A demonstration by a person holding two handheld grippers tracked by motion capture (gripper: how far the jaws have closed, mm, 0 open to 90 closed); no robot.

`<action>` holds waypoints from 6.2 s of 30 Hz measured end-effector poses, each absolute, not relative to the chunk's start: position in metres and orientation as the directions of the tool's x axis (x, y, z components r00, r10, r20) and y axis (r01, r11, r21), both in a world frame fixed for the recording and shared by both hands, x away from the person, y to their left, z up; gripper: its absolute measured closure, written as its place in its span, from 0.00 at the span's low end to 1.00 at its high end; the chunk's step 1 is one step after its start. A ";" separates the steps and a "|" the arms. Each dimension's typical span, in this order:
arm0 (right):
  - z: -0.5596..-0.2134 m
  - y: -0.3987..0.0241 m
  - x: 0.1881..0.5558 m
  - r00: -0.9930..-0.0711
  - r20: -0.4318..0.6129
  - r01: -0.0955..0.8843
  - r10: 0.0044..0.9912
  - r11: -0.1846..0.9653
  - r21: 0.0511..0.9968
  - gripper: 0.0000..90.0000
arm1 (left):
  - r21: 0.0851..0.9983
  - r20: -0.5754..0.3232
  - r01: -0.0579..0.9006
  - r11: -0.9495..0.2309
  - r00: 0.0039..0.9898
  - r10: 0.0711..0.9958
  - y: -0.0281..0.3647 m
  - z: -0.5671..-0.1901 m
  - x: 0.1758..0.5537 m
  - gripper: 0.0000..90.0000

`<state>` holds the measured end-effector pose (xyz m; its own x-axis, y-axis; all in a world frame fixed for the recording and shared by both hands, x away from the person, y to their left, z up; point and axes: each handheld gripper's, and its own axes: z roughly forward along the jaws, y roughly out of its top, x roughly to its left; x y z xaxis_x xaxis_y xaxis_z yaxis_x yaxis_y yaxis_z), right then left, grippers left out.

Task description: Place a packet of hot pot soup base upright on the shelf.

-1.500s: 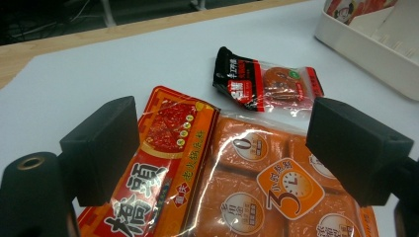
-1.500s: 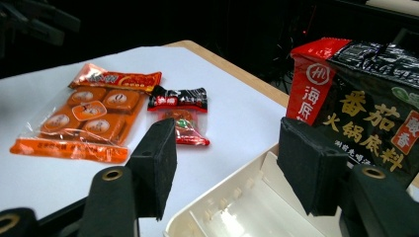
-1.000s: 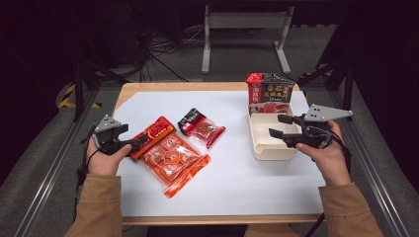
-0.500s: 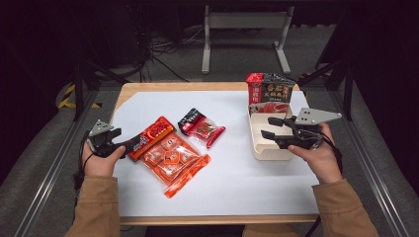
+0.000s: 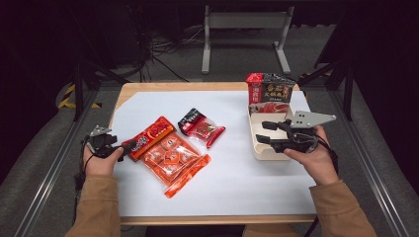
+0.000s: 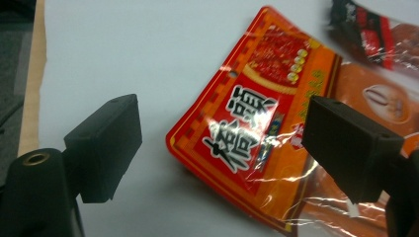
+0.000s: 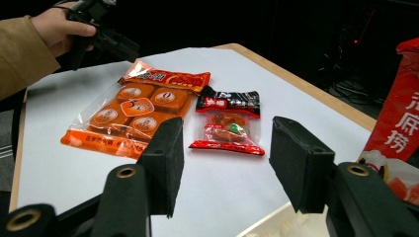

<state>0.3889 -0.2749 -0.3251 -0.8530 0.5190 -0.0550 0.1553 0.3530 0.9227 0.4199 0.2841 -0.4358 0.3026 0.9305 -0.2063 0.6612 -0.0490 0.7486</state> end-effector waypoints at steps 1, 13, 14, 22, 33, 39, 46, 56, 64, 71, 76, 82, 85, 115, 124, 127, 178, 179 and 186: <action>-0.325 -0.274 0.389 -0.853 -0.058 0.153 0.518 0.356 0.922 0.52 | 0.740 -0.206 0.670 -0.054 0.302 0.931 0.285 -0.437 0.420 0.18; -0.327 -0.273 0.389 -0.855 -0.056 0.158 0.516 0.361 0.919 0.52 | 0.693 -0.240 0.719 -0.049 0.295 0.925 0.286 -0.451 0.425 0.20; -0.327 -0.273 0.389 -0.855 -0.055 0.159 0.516 0.361 0.919 0.52 | 0.692 -0.245 0.720 -0.048 0.298 0.923 0.286 -0.451 0.425 0.20; -0.329 -0.272 0.390 -0.854 -0.055 0.165 0.517 0.370 0.914 0.51 | 0.703 -0.283 0.709 -0.061 0.357 0.890 0.280 -0.452 0.426 0.28; -0.331 -0.272 0.391 -0.854 -0.066 0.163 0.516 0.385 0.908 0.51 | 0.737 -0.298 0.669 -0.095 0.449 0.842 0.269 -0.450 0.426 0.46; -0.332 -0.271 0.391 -0.856 -0.065 0.164 0.514 0.389 0.907 0.51 | 0.742 -0.300 0.662 -0.100 0.462 0.834 0.264 -0.453 0.427 0.56; -0.334 -0.269 0.391 -0.859 -0.062 0.167 0.509 0.392 0.905 0.51 | 0.727 -0.312 0.676 -0.121 0.482 0.819 0.256 -0.459 0.428 0.82; -0.334 -0.272 0.392 -0.860 -0.030 0.191 0.509 0.376 0.907 0.52 | 0.722 -0.262 0.674 -0.156 0.475 0.840 0.251 -0.455 0.426 1.00; -0.333 -0.275 0.392 -0.859 -0.025 0.203 0.511 0.386 0.900 0.60 | 0.735 -0.274 0.664 -0.138 0.477 0.835 0.253 -0.446 0.423 1.00; -0.332 -0.278 0.391 -0.854 -0.003 0.217 0.520 0.362 0.907 0.63 | 0.769 -0.285 0.630 -0.107 0.488 0.825 0.258 -0.429 0.416 1.00; -0.331 -0.280 0.390 -0.850 0.006 0.222 0.527 0.348 0.911 0.65 | 0.786 -0.289 0.610 -0.097 0.502 0.815 0.260 -0.417 0.411 1.00; -0.329 -0.281 0.389 -0.844 0.018 0.231 0.536 0.332 0.915 0.64 | 0.821 -0.277 0.565 -0.087 0.526 0.804 0.256 -0.400 0.403 1.00; -0.330 -0.280 0.389 -0.845 0.012 0.230 0.535 0.341 0.911 0.63 | 0.837 -0.264 0.541 -0.088 0.539 0.800 0.252 -0.391 0.399 1.00; -0.319 -0.261 0.385 -0.873 -0.039 0.170 0.486 0.379 0.910 0.54 | 0.935 -0.132 0.306 -0.181 0.771 0.623 0.203 -0.314 0.351 1.00; -0.316 -0.245 0.386 -0.891 -0.048 0.154 0.452 0.399 0.904 0.51 | 0.944 -0.073 0.240 -0.228 0.821 0.566 0.190 -0.303 0.341 1.00; -0.317 -0.238 0.387 -0.901 -0.046 0.149 0.432 0.407 0.901 0.50 | 0.945 -0.051 0.219 -0.241 0.830 0.555 0.187 -0.299 0.338 1.00; -0.342 -0.141 0.393 -0.979 -0.127 -0.053 0.158 0.404 0.913 0.40 | 0.981 -0.032 0.107 -0.164 0.913 0.407 0.166 -0.281 0.323 1.00; -0.342 -0.141 0.393 -0.979 -0.132 -0.059 0.156 0.406 0.912 0.39 | 0.981 -0.029 0.104 -0.164 0.912 0.408 0.167 -0.281 0.323 1.00; -0.346 -0.139 0.390 -0.978 -0.158 -0.093 0.133 0.397 0.913 0.39 | 0.983 -0.041 0.107 -0.146 0.917 0.398 0.166 -0.281 0.323 1.00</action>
<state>0.3900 -0.1392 -0.3463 -0.9785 0.1327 -0.1579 -0.0934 0.3975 0.9129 0.3231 0.1660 -0.2811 0.9166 0.3978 -0.0410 0.1074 -0.1460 0.9834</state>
